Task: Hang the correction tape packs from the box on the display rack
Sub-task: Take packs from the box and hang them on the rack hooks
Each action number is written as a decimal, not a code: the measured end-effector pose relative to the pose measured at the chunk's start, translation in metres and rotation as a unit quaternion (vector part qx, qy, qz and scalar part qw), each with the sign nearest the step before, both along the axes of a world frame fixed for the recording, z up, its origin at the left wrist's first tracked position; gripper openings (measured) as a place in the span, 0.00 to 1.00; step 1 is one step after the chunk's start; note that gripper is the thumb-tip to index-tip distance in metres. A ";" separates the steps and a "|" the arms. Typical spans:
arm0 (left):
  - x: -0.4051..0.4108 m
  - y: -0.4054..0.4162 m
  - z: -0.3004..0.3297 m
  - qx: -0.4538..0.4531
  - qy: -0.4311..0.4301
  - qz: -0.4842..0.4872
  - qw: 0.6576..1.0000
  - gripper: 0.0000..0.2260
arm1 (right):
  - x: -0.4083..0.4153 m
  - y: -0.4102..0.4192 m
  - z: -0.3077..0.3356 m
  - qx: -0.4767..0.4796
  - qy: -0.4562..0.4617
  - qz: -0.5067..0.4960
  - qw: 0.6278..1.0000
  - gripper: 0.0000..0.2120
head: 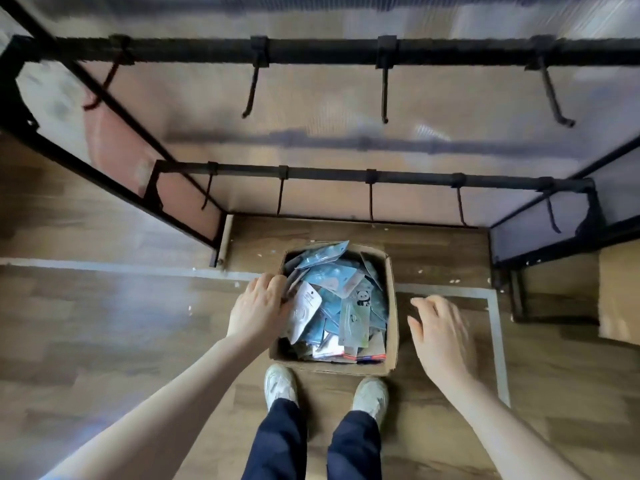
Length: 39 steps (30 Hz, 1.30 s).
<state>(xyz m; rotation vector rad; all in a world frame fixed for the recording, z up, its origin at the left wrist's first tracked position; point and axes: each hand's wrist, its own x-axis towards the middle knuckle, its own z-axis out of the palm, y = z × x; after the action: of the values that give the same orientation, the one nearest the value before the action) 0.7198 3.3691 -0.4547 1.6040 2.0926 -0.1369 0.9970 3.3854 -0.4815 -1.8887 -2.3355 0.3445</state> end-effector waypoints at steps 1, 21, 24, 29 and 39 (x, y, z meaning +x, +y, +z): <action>0.002 -0.002 -0.022 -0.020 -0.005 0.000 1.000 0.18 | 0.000 -0.004 -0.017 -0.007 -0.003 0.001 1.000 0.14; -0.012 -0.003 -0.295 -0.126 -0.097 0.075 0.984 0.19 | -0.013 -0.009 -0.218 -0.118 -0.006 -0.016 0.993 0.14; -0.015 -0.004 -0.303 -0.110 -0.121 0.109 0.981 0.24 | -0.021 -0.002 -0.224 -0.124 0.004 -0.013 0.992 0.15; -0.017 -0.007 -0.296 -0.119 -0.120 0.139 0.976 0.43 | -0.035 0.012 -0.226 -0.145 0.005 -0.023 0.989 0.15; -0.008 -0.014 -0.299 -0.191 -0.041 0.205 0.959 0.46 | -0.069 0.046 -0.220 -0.220 0.032 -0.045 0.974 0.18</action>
<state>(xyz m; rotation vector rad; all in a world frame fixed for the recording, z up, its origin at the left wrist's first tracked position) 0.7122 3.3552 -0.7541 0.9191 2.1260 -0.3032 0.9283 3.4312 -0.7014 -2.1126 -2.2598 0.9652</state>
